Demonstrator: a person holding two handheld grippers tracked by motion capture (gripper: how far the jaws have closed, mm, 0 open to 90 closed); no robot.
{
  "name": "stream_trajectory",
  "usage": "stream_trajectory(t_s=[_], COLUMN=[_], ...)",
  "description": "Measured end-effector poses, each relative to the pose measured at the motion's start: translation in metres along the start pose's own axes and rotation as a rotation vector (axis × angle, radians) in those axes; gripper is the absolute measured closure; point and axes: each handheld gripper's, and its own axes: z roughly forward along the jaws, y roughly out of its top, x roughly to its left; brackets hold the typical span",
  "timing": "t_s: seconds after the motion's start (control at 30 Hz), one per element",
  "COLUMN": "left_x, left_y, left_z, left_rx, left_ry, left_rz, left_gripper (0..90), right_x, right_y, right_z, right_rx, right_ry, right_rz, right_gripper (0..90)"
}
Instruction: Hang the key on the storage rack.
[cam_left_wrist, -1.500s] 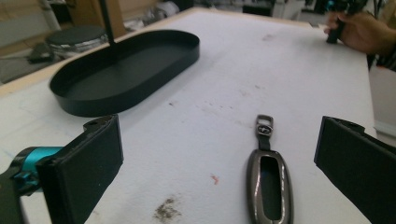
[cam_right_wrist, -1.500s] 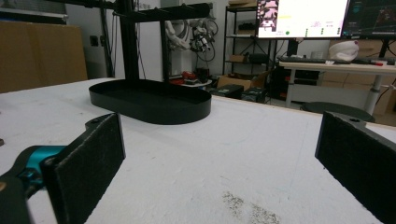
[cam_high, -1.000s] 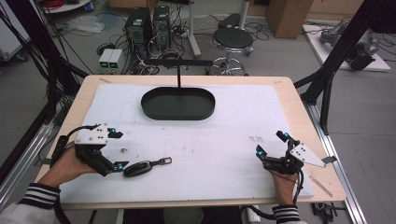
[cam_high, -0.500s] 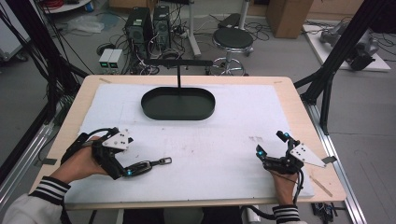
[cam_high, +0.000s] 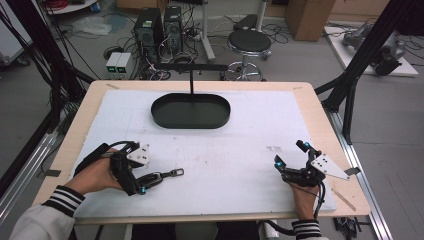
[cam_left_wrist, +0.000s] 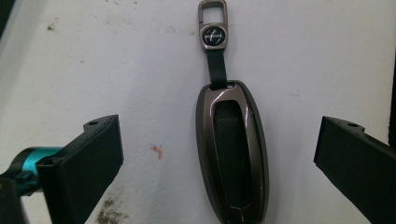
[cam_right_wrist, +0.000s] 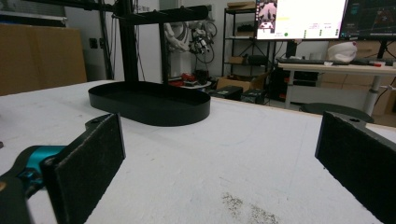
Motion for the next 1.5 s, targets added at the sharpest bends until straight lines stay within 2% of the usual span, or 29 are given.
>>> stream_trajectory(t_s=[0.13, 0.17, 0.43, 0.47, 0.5, 0.7, 0.77, 0.93, 1.1, 1.3, 1.4, 1.43, 1.5], left_x=[-0.002, -0.002, -0.003, -0.003, -0.003, -0.004, -0.004, -0.003, -0.003, -0.002, -0.001, -0.001, -0.003], left_y=[0.003, 0.004, 0.007, 0.007, 0.008, 0.008, 0.008, 0.008, 0.008, 0.008, 0.009, 0.01, 0.011], left_z=[0.007, 0.01, 0.017, 0.018, 0.018, 0.022, 0.023, 0.025, 0.026, 0.027, 0.027, 0.027, 0.027], left_rx=[0.031, 0.055, 0.103, 0.106, 0.107, 0.146, 0.158, 0.174, 0.186, 0.202, 0.214, 0.218, 0.219], left_ry=[-0.015, -0.02, -0.03, -0.03, -0.023, -0.032, -0.041, -0.048, -0.073, -0.077, -0.073, -0.076, -0.062], left_rz=[0.01, 0.017, 0.015, 0.015, 0.019, 0.016, 0.005, 0.009, 0.003, 0.002, -0.012, -0.029, -0.006], left_gripper=[4.9, 5.0, 5.3, 11.9, 14.0, 14.9, 17.6, 21.9, 29.6, 36.2, 44.5, 47.7, 47.9], right_x=[0.0, 0.0, 0.0, 0.0, 0.0, 0.0, 0.0, 0.0, 0.0, 0.0, 0.0, 0.0, 0.0], right_y=[0.0, 0.0, 0.0, 0.0, 0.0, 0.0, 0.0, 0.0, 0.0, 0.0, 0.0, 0.0, 0.0], right_z=[0.0, 0.0, 0.0, 0.0, -0.001, 0.0, -0.001, -0.001, 0.0, 0.0, -0.001, -0.001, -0.001], right_rx=[-0.002, -0.002, -0.008, -0.009, -0.009, -0.009, -0.006, -0.008, -0.008, -0.009, -0.005, -0.006, -0.005], right_ry=[0.001, 0.0, 0.002, 0.002, 0.001, 0.001, 0.002, 0.002, 0.0, 0.001, 0.0, 0.001, 0.002], right_rz=[0.0, 0.0, -0.001, 0.0, 0.003, 0.001, 0.004, 0.002, -0.004, -0.002, 0.0, -0.001, -0.004], right_gripper=[0.5, 0.5, 0.5, 0.5, 0.5, 0.5, 0.5, 0.5, 0.5, 0.5, 0.5, 0.5, 0.5])
